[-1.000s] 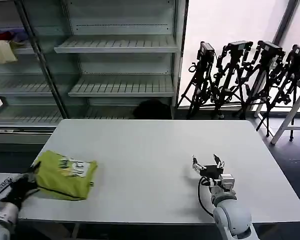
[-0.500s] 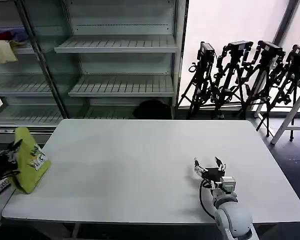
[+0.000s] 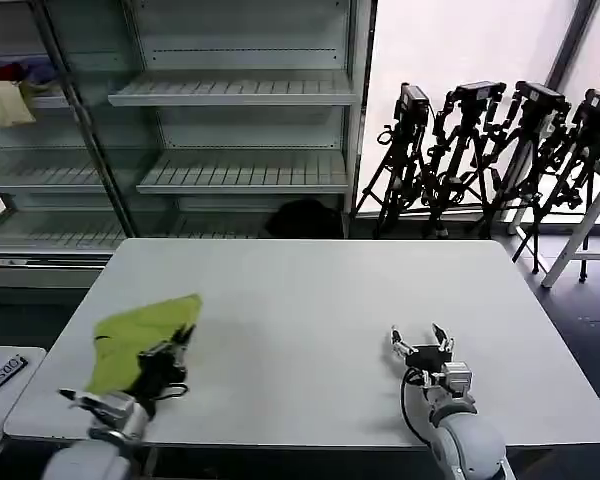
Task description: Fold and organize the clothes.
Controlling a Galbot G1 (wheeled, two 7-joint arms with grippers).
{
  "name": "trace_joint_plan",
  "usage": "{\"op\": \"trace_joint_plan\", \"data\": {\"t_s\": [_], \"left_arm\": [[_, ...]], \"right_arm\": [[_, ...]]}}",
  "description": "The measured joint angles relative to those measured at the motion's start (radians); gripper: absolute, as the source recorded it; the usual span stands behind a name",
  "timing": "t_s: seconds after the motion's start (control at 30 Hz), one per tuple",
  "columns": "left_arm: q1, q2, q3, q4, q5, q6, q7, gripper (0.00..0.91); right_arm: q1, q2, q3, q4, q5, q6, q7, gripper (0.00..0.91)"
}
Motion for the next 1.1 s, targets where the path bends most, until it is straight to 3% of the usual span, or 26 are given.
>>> {"op": "trace_joint_plan", "data": {"t_s": [0.27,0.3,0.33,0.73,1.1], "left_arm": [[-0.059,-0.082,0.197,0.042,0.030,-0.012,-0.045,0.020],[-0.066,-0.091,0.219,0.049,0.034,-0.012,-0.051,0.423],[-0.073,-0.099,0.238,0.056,0.037,-0.011,-0.056,0.907],[-0.155,-0.163,0.371,0.115,0.045,0.025,-0.119,0.907],[-0.122,-0.111,0.282,0.020,-0.063,0.041,-0.144,0.907]], "right_arm": [[0.011,0.014,-0.019,0.011,-0.003,0.004,-0.024,0.907],[0.012,0.016,-0.022,0.015,-0.001,0.002,-0.029,0.907],[0.013,0.018,-0.026,0.020,0.001,-0.001,-0.035,0.907],[0.017,0.061,-0.068,0.086,0.076,-0.082,-0.068,0.907],[0.055,0.113,-0.190,0.068,0.197,-0.135,-0.008,0.907]]}}
